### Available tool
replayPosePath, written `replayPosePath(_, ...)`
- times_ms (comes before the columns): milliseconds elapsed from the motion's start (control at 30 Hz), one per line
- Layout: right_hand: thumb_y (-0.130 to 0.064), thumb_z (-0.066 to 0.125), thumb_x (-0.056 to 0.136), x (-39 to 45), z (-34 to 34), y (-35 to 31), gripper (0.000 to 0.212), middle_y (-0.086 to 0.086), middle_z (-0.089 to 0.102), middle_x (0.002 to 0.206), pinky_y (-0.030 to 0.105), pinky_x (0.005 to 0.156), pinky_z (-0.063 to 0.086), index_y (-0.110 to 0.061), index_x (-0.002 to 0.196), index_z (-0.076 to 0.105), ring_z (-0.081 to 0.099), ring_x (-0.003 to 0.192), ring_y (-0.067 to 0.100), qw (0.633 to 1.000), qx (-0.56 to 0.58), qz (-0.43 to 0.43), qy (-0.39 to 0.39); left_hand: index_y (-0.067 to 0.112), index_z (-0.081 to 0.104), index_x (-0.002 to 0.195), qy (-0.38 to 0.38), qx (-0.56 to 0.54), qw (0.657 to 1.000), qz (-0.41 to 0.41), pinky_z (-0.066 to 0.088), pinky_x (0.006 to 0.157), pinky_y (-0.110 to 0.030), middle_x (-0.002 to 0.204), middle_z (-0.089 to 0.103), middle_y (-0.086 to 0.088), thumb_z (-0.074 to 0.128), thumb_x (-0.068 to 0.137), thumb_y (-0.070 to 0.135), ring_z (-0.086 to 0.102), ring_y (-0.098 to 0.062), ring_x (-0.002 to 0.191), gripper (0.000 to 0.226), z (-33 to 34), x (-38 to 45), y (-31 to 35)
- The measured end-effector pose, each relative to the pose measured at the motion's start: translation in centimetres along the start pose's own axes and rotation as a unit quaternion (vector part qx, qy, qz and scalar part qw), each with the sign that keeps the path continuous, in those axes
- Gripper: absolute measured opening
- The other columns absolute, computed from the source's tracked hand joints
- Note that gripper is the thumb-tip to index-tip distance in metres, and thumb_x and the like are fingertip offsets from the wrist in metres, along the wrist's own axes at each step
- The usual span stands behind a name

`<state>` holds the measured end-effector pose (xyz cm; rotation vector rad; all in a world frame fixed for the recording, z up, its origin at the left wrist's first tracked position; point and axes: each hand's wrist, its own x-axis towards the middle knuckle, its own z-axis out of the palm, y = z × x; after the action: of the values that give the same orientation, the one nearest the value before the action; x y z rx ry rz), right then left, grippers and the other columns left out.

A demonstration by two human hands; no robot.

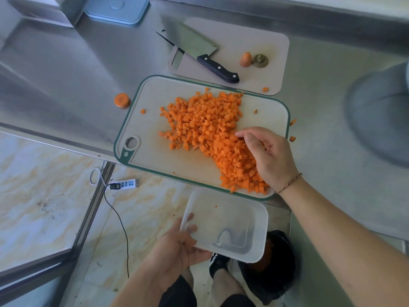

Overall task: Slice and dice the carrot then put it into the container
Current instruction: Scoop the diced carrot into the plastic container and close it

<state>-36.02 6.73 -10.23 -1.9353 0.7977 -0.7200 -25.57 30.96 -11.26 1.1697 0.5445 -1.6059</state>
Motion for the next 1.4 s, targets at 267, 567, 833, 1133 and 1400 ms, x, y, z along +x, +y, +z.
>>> replayPosePath(267,-0.034,0.045,0.097,-2.5,1.0,-0.9,0.035,-0.002,0.071,0.097,0.022,0.087,0.051,-0.012,0.098,0.072,0.065,0.098,0.006,1.000,0.030,0.004,0.003,0.010,0.054,0.134,-0.001,0.000,1.000,0.006,0.060,0.055,-0.044,0.108,0.048,-0.013,0.032,0.086,-0.019,0.060,-0.034,0.060,0.060,-0.4,-0.2,0.0)
replayPosePath(567,-0.034,0.045,0.096,-4.4,2.1,-1.5,0.039,0.001,0.072,0.092,0.022,0.085,0.050,-0.007,0.091,0.073,0.066,0.095,0.010,0.996,0.077,0.033,0.017,0.011,0.054,0.134,-0.001,0.004,1.000,0.012,0.061,0.056,-0.044,0.109,0.048,-0.013,0.033,0.086,-0.018,0.061,-0.034,0.063,0.059,-0.4,-0.2,-0.1)
replayPosePath(833,-0.046,0.044,0.098,-6.3,2.8,-1.9,0.050,0.007,0.070,0.084,0.042,0.075,0.054,-0.007,0.085,0.072,0.067,0.083,0.024,0.992,0.128,0.021,0.007,0.011,0.053,0.136,-0.007,0.006,1.000,0.011,0.061,0.056,-0.044,0.111,0.051,-0.013,0.032,0.088,-0.018,0.063,-0.036,0.063,0.060,-0.4,-0.2,0.0)
replayPosePath(1133,-0.035,0.052,0.098,-9.7,3.6,-2.8,0.047,0.008,0.071,0.078,0.051,0.070,0.052,0.002,0.075,0.070,0.068,0.078,0.027,0.978,0.195,-0.024,-0.076,0.012,0.052,0.138,-0.017,0.016,1.000,0.011,0.061,0.057,-0.044,0.112,0.056,-0.015,0.035,0.085,-0.018,0.064,-0.038,0.071,0.063,-0.7,-0.1,0.0)
replayPosePath(1400,-0.052,0.035,0.100,-5.0,1.2,-1.9,0.054,0.007,0.074,0.096,0.050,0.081,0.056,-0.012,0.097,0.071,0.070,0.094,0.024,0.988,0.153,-0.026,-0.002,0.012,0.050,0.140,-0.022,0.020,0.999,0.012,0.061,0.056,-0.043,0.106,0.065,-0.013,0.034,0.087,-0.018,0.066,-0.038,0.071,0.063,-0.5,-0.6,0.3)
